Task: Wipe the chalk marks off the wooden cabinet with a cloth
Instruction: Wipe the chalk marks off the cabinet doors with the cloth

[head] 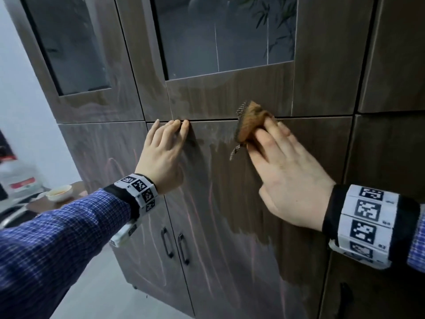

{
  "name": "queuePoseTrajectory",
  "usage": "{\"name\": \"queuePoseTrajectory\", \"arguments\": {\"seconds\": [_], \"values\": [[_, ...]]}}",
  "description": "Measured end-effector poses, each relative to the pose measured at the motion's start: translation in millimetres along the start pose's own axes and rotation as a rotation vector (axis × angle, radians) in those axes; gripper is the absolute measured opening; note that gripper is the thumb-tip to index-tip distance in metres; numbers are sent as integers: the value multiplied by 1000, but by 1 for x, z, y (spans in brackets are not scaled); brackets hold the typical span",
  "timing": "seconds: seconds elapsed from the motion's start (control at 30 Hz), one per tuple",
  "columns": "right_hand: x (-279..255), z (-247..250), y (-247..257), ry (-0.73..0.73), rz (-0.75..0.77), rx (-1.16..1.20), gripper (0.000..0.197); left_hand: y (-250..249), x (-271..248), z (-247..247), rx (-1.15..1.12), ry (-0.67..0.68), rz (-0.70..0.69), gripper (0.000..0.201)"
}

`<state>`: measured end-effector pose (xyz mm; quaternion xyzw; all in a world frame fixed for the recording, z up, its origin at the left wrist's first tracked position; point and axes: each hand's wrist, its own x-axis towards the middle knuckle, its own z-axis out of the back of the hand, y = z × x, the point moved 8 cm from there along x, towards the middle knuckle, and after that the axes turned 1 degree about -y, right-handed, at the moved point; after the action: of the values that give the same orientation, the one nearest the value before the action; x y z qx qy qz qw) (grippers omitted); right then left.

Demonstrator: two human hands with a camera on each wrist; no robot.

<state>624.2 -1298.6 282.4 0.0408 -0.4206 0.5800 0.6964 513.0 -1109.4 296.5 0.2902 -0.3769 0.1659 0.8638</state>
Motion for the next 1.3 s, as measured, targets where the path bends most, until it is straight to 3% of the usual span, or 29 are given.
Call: {"name": "queuePoseTrajectory", "arguments": {"seconds": [0.2,0.37,0.5,0.67,0.77,0.83,0.97,1.07,1.17,1.3], "values": [[31,-9,12,18,30,-3,75,16,-3,-5,-42,3,-14,104],[67,-13,39,-55,70,-53,77,59,-42,-27,-146,-36,236,94],[91,-31,68,-35,55,-96,79,72,-58,-57,-147,-24,102,92],[34,-116,154,235,363,-86,79,83,-62,-66,-233,-154,7,84],[7,-134,171,331,454,-122,75,85,-65,-64,-276,-219,-31,80],[36,-111,153,301,377,-156,71,89,-66,-64,-315,-222,-30,81],[126,-37,111,55,81,-288,73,98,-65,-63,-398,-219,-34,85],[147,-40,118,36,12,-299,81,98,-66,-66,-521,-255,-36,86],[127,-90,160,161,177,-265,81,97,-65,-69,-640,-276,0,96],[57,-151,212,428,396,-163,83,102,-65,-61,-727,-287,91,98]]}}
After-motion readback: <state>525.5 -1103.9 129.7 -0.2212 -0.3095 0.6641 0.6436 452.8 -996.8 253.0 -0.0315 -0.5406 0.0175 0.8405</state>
